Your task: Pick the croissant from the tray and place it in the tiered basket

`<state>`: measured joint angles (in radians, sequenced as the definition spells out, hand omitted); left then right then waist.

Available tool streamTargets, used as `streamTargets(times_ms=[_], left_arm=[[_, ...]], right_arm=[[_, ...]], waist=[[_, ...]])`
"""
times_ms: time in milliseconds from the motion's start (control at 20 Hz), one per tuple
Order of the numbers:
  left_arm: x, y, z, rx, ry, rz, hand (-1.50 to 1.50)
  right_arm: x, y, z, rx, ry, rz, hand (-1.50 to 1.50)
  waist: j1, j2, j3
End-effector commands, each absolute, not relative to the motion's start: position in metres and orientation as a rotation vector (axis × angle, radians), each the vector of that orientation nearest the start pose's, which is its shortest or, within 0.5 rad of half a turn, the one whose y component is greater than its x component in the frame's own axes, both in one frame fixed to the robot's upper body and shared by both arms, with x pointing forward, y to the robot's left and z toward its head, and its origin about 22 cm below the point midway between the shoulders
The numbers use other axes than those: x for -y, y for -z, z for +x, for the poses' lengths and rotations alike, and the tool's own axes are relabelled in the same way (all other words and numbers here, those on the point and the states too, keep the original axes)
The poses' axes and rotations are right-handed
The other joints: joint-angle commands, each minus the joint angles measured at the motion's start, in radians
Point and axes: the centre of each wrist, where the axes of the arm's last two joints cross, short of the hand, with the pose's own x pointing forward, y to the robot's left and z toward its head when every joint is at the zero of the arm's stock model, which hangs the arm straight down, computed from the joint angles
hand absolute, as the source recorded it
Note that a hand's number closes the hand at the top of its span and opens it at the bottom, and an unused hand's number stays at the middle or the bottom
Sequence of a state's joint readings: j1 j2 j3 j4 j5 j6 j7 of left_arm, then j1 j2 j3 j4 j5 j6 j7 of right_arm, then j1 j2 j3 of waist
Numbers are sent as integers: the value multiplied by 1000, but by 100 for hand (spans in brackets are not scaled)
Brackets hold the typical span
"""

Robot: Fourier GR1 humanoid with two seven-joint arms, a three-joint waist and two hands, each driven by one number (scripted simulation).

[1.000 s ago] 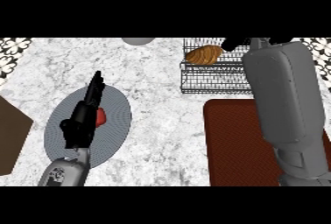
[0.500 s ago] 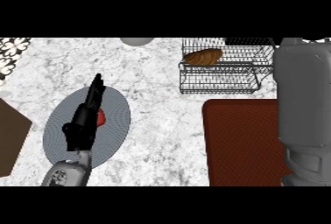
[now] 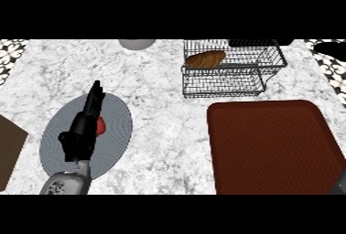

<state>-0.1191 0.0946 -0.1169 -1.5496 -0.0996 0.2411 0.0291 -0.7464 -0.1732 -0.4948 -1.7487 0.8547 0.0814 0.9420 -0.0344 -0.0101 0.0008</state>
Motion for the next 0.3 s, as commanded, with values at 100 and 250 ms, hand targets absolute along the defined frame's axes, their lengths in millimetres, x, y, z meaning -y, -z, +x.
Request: streamTargets(times_ms=[100,250], left_arm=[[-205,-29,271,1652,58,223,0],[-211,-34,269,1642,54,233,0]], right_arm=[[331,-236,217,1320,277,-996,-150],[359,-215,174,1335,265,-956,-150]], waist=[[-10,-1,0],[-26,-4,2]])
